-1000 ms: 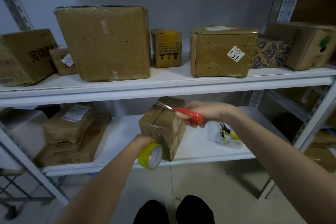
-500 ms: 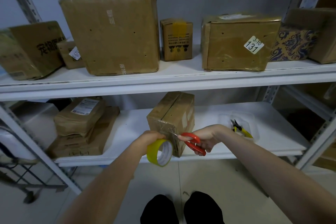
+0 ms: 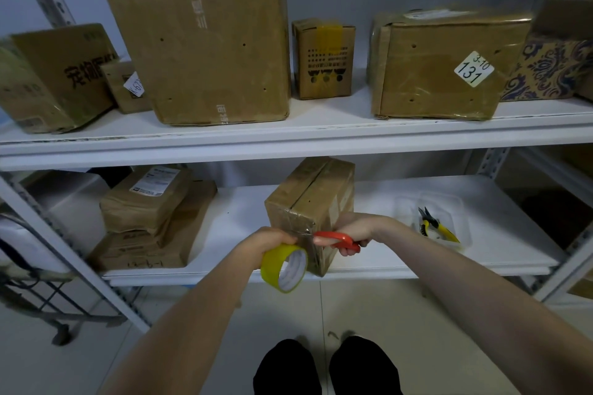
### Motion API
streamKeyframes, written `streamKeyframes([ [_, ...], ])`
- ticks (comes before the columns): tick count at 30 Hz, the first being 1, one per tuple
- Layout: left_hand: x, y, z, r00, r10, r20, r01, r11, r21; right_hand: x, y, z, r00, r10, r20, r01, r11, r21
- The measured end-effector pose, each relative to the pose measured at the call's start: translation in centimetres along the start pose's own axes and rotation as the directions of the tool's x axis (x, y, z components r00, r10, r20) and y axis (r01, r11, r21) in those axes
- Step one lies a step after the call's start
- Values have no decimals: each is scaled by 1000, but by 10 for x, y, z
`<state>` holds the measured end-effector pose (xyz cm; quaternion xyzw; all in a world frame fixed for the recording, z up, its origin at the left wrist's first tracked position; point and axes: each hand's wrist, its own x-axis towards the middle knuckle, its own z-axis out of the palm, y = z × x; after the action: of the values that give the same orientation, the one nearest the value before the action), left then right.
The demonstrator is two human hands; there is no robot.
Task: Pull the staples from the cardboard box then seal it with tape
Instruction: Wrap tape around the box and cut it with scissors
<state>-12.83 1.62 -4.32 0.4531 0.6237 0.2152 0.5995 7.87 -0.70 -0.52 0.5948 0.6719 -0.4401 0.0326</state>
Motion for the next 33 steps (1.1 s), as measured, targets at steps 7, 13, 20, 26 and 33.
streamKeyframes([
  [7, 1, 7, -2, 978, 81, -191, 59, 776, 628, -2, -2, -3, 994, -92, -67, 91, 996, -21],
  [13, -7, 6, -14, 921, 291, -258, -62, 765, 641, -13, -14, -3, 999, -9, 43, 14, 991, -134],
  [20, -24, 13, -26, 819, 469, -332, -106, 691, 715, -18, -15, 5, 964, 192, 182, -161, 972, -171],
  [26, -44, 29, -12, 701, 640, -316, -238, 627, 741, -44, -15, -15, 989, 122, 86, -95, 959, -268],
  [33, -52, 41, -15, 756, 542, -366, -190, 717, 670, -132, -52, -55, 732, -260, -630, 205, 965, -161],
])
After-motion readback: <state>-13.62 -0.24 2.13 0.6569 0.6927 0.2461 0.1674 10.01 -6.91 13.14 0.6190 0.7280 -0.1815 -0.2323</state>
